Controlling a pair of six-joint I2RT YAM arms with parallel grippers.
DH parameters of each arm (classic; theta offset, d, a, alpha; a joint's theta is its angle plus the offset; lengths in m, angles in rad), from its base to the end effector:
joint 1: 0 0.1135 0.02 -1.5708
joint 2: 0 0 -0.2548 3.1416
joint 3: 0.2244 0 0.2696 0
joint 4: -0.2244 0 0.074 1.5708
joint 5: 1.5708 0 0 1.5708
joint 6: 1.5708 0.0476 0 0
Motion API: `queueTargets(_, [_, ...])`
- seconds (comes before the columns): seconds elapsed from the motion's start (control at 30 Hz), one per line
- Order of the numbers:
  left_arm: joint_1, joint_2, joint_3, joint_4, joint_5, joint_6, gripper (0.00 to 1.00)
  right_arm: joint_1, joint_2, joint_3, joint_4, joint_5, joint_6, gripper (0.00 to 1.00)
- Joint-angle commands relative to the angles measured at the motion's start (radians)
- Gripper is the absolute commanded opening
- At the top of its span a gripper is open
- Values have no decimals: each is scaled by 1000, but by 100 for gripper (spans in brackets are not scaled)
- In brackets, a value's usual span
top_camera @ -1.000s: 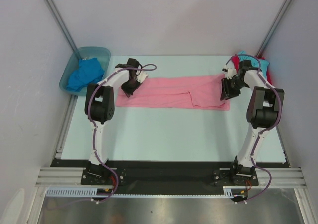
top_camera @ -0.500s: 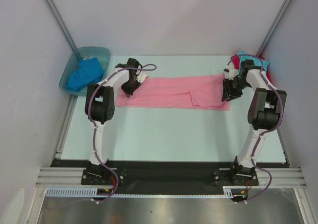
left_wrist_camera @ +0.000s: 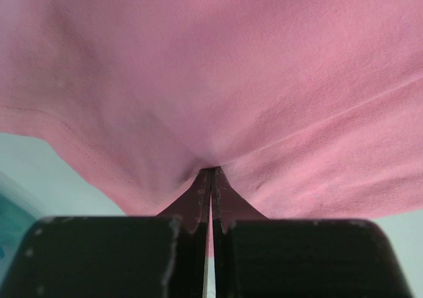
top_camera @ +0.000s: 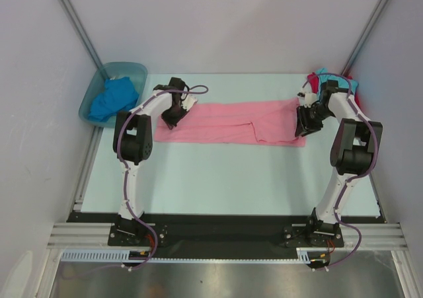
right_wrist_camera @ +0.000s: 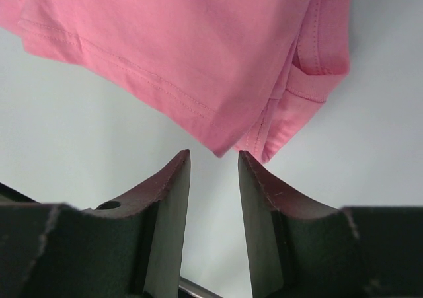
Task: Fold and stack the t-shirts
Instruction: Fold the tshirt
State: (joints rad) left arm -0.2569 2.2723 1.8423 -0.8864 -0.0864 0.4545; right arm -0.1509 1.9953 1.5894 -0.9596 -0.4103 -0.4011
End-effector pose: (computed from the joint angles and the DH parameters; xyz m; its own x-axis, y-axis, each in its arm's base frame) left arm 0.4642 -0.1177 0.1356 -0.7391 0.6464 -0.1895 0.6195 0.7627 0.1855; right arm 0.4122 -0.0435 0.1818 -0.9135 -0.2232 -0.3401 -0.3250 0.9033 0.2799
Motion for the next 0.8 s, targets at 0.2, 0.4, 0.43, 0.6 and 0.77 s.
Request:
queueTargets(0.2, [-8, 15, 32, 24, 30, 15, 0, -4, 3, -26, 32, -36, 13, 40])
queueTargets(0.4, [-8, 15, 31, 24, 33, 10, 0, 1, 7, -23, 51, -35, 25, 38])
queueTargets(0.43, [-8, 16, 32, 24, 33, 10, 0, 2, 5, -20, 50, -33, 27, 38])
queueTargets(0.6, [-8, 18, 38, 24, 37, 9, 0, 8, 7, -20, 56, -25, 27, 36])
queueTargets(0.77, [-8, 13, 37, 24, 42, 7, 0, 11, 0, -28, 62, -21, 27, 32])
